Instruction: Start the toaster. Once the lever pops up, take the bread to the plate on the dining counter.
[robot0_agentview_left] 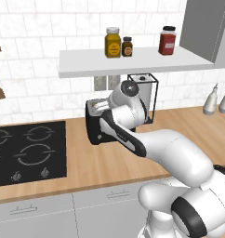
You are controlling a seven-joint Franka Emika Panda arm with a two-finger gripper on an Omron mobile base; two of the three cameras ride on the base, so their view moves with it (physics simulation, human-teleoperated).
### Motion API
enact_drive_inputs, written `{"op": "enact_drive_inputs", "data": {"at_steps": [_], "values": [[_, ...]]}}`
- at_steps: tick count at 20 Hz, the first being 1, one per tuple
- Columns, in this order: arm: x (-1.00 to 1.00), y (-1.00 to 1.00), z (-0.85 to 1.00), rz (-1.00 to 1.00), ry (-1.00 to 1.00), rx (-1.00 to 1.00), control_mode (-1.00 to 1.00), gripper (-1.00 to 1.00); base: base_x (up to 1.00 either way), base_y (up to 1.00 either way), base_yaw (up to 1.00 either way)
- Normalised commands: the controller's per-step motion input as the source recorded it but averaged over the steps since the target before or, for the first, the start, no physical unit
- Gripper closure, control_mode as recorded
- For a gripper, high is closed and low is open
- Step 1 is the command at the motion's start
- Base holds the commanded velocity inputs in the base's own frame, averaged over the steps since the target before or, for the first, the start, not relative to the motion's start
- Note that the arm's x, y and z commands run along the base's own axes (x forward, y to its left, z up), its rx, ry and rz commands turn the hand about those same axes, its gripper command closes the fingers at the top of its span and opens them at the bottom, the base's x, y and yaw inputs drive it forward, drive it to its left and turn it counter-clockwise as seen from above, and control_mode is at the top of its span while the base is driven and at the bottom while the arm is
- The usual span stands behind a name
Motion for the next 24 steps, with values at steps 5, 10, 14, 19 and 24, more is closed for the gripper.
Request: {"op": "enact_drive_inputs", "data": {"at_steps": [5,10,14,19,24], "values": [[0.0,0.0,0.0,0.0,0.0,0.0,-1.0,-1.0,0.0,0.0,0.0],[0.0,0.0,0.0,0.0,0.0,0.0,-1.0,-1.0,0.0,0.0,0.0],[0.0,0.0,0.0,0.0,0.0,0.0,-1.0,-1.0,0.0,0.0,0.0],[0.0,0.0,0.0,0.0,0.0,0.0,-1.0,-1.0,0.0,0.0,0.0],[0.0,0.0,0.0,0.0,0.0,0.0,-1.0,-1.0,0.0,0.0,0.0]]}}
